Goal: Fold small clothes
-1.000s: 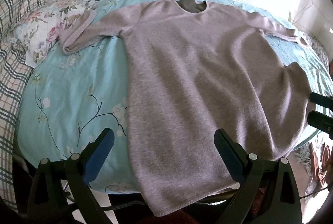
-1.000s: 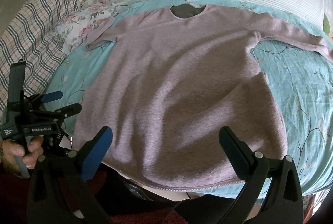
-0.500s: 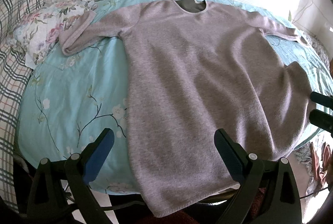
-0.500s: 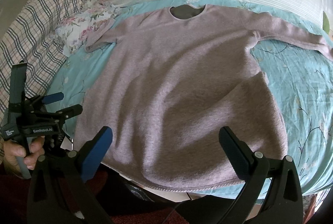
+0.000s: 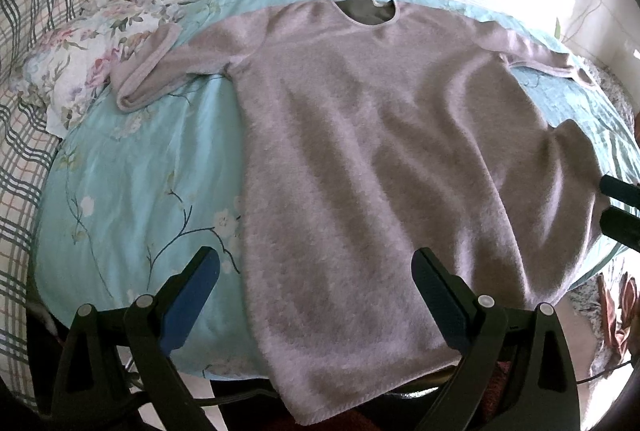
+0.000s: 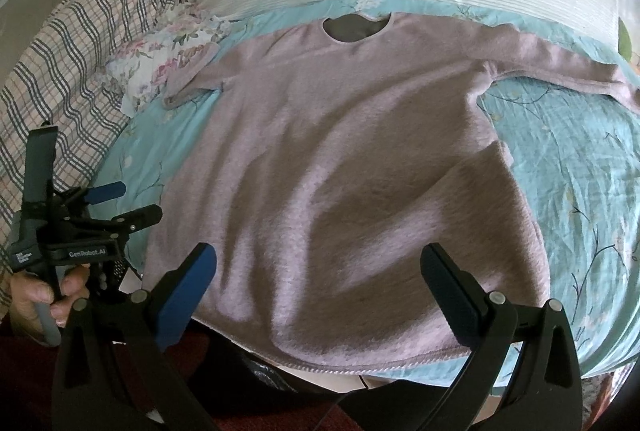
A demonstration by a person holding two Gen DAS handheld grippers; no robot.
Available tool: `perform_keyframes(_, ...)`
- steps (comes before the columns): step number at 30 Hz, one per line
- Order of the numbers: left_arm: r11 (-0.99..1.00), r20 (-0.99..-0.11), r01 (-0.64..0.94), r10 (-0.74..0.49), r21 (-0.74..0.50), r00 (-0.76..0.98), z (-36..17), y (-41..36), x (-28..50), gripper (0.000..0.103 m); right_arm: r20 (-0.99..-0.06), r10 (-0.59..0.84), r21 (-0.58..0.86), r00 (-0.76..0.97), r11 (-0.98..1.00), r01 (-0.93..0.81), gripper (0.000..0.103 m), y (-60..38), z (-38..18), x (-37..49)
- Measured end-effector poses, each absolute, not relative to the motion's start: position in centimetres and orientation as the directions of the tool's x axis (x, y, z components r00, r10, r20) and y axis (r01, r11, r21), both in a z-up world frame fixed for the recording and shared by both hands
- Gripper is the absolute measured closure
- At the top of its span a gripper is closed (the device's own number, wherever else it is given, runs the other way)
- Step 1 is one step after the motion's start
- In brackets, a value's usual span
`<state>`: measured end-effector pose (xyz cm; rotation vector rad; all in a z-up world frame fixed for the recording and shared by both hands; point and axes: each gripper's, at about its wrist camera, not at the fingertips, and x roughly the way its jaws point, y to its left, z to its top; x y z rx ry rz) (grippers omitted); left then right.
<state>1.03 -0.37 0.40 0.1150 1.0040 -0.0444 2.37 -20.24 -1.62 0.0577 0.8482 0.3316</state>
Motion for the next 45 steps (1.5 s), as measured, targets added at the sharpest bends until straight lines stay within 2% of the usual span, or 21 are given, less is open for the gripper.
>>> perform_keyframes(9,0.991,-0.827,0.112,-0.002,0.074,0.562,0.4,-1.1,3.5,0.006,-0.639,0.338,0.277,0.691,0.939,-0.203,0.001,-24.2,-0.4,3.5)
perform_keyframes(11,0.990,-0.822,0.113,0.005,0.084,0.569,0.4,-1.3,4.0,0.006,-0.660,0.325,0.293,0.677,0.942,-0.165,0.001,-25.3,-0.5,4.2)
perform_keyframes(20,0.992,-0.822,0.094,0.018,0.087,0.569,0.4,-1.3,7.0,0.006,-0.640,0.340,0.391,0.689,0.916,-0.089,0.001,-29.8,-1.2,5.9)
perform_keyframes(25,0.995,-0.839,0.078,0.004,0.056,0.544,0.3,-1.1,9.1,0.006,-0.620,0.307,0.425,0.722,0.905,-0.020,0.001,-34.5,-1.3,8.1)
perform_keyframes(28,0.997,-0.847,0.073,-0.006,0.039,0.531,0.0,-1.3,10.0,0.006,-0.609,0.224,0.417,0.761,0.906,0.067,0.002,-39.5,-1.2,10.2)
perform_keyframes(30,0.997,-0.855,0.075,-0.007,0.037,0.519,-0.4,-1.6,10.6,0.006,-0.609,0.179,0.417,0.773,0.901,0.120,0.008,-42.7,-1.1,11.6)
perform_keyframes(32,0.996,-0.865,0.084,-0.008,0.040,0.502,-0.9,-2.2,11.1,0.006,-0.607,0.128,0.430,0.785,0.883,0.188,0.024,-47.0,-1.2,13.4)
perform_keyframes(36,0.993,-0.882,0.104,0.000,0.055,0.471,-2.3,-3.6,12.1,0.006,-0.621,0.038,0.483,0.783,0.805,0.345,0.039,-55.6,-2.4,17.1)
perform_keyframes(38,0.993,-0.892,0.106,-0.003,0.050,0.452,-2.8,-4.2,12.7,0.006,-0.644,-0.046,0.463,0.763,0.771,0.437,0.049,-59.1,-2.9,18.7)
perform_keyframes(41,0.993,-0.909,0.112,-0.011,0.039,0.416,-3.7,-5.1,13.6,0.006,-0.622,-0.101,0.524,0.776,0.683,0.509,0.050,-64.9,-3.8,20.2)
perform_keyframes(45,0.991,-0.923,0.128,-0.003,0.050,0.386,-4.9,-6.5,15.3,0.006,-0.634,-0.207,0.518,0.745,0.602,0.608,0.050,-70.8,-4.6,22.0)
